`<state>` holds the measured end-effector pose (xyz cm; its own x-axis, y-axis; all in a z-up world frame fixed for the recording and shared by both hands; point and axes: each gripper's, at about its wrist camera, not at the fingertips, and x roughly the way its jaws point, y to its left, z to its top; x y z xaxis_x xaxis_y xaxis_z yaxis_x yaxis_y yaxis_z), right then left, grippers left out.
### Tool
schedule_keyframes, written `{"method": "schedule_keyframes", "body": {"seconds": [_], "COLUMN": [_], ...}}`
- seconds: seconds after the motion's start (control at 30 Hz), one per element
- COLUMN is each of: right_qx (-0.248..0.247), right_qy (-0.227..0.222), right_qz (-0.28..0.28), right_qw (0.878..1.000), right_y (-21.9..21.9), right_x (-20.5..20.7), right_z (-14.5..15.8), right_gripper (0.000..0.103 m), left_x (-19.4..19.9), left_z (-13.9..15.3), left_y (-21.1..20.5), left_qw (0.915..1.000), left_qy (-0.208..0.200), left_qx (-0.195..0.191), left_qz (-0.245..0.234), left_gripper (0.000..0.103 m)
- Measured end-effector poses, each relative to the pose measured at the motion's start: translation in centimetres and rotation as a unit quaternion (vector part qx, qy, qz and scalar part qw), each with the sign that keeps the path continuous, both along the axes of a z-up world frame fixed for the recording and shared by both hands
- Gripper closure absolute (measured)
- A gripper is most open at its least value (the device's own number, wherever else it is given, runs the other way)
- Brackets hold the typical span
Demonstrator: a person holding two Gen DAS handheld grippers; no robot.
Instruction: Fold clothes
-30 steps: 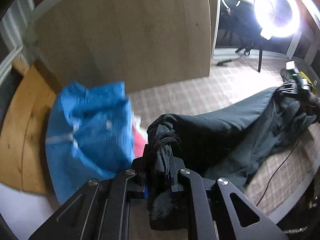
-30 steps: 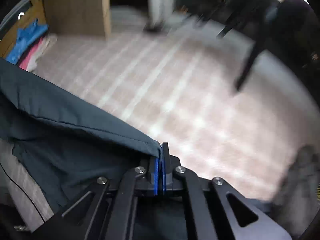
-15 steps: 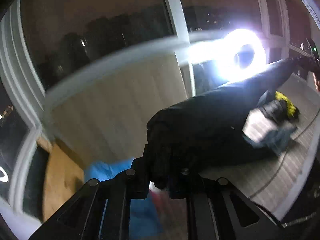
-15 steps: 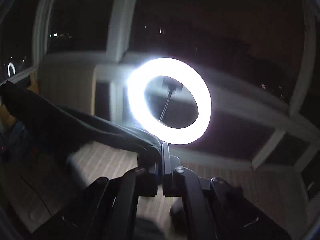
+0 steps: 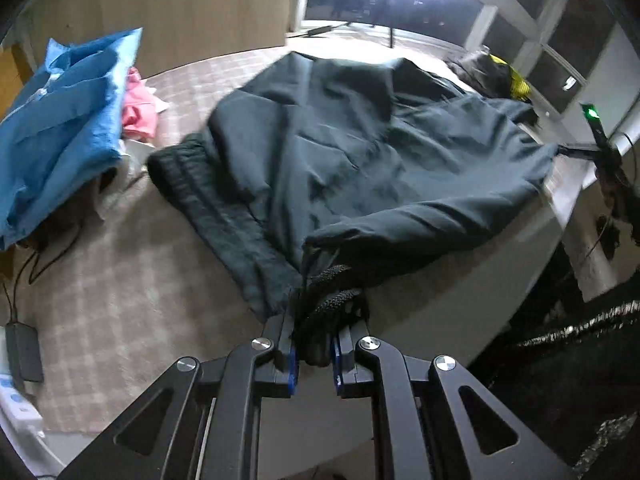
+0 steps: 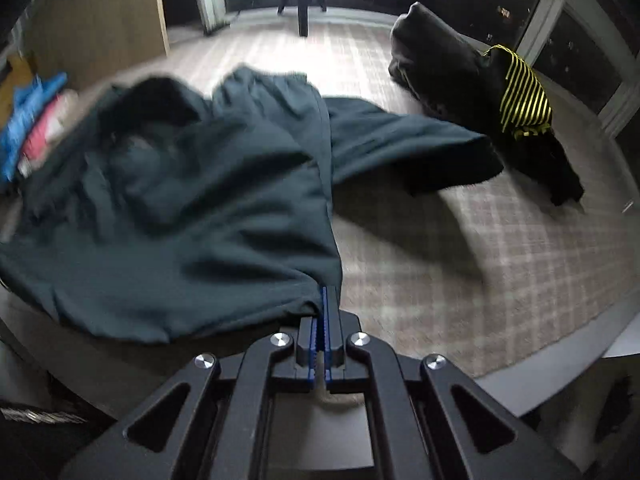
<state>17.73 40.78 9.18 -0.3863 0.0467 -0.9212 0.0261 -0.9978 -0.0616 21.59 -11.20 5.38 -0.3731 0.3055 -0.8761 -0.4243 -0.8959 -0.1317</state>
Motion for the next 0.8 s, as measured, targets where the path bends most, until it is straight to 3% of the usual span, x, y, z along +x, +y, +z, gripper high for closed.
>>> {"method": "schedule_keyframes", "body": {"seconds": [0.1,0.2,0.33,0.5,0.6,0.63,0.7,0.8], "right_qx": [0.002,-0.015,-0.03,-0.06,-0.053,-0.043,-0.012,0.0], "right_qy": [0.008,0.061,0.164,0.335,0.397,0.404,0.397,0.342], "right_qz": [-0.017,-0.029,-0.043,-0.03,0.003,0.013,0.031,0.044], "right_qw": [1.0,0.998,0.985,0.94,0.916,0.914,0.917,0.939], "right_y": [0.4,0.9,1.1,1.4,0.8,0.5,-0.1,-0.8], "right_x": [1.0,1.5,3.3,7.8,8.7,8.1,4.3,-3.6], "right_z": [0.8,5.4,13.5,27.7,34.3,35.6,36.3,33.1], "right_gripper": [0.101,0.101,0.101,0.101,0.101,0.101,0.101,0.101], "left_x": [1.1,0.9,1.0,3.4,3.2,2.3,-1.6,-9.3], "left_z": [1.1,3.6,11.4,24.8,31.2,32.3,32.7,28.8], "left_y": [0.8,0.3,-1.2,-3.1,-4.0,-4.0,-3.8,-3.8], "left_qw": [0.9998,0.9987,0.991,0.9695,0.9574,0.9555,0.9595,0.9725], "left_qy": [0.021,0.046,0.114,0.229,0.278,0.285,0.275,0.223], "left_qx": [-0.002,0.014,0.045,0.051,0.042,0.036,0.01,-0.022], "left_qz": [-0.004,0.016,0.054,0.069,0.067,0.067,0.061,0.063], "left_gripper": [0.092,0.092,0.092,0.092,0.092,0.092,0.092,0.092]}}
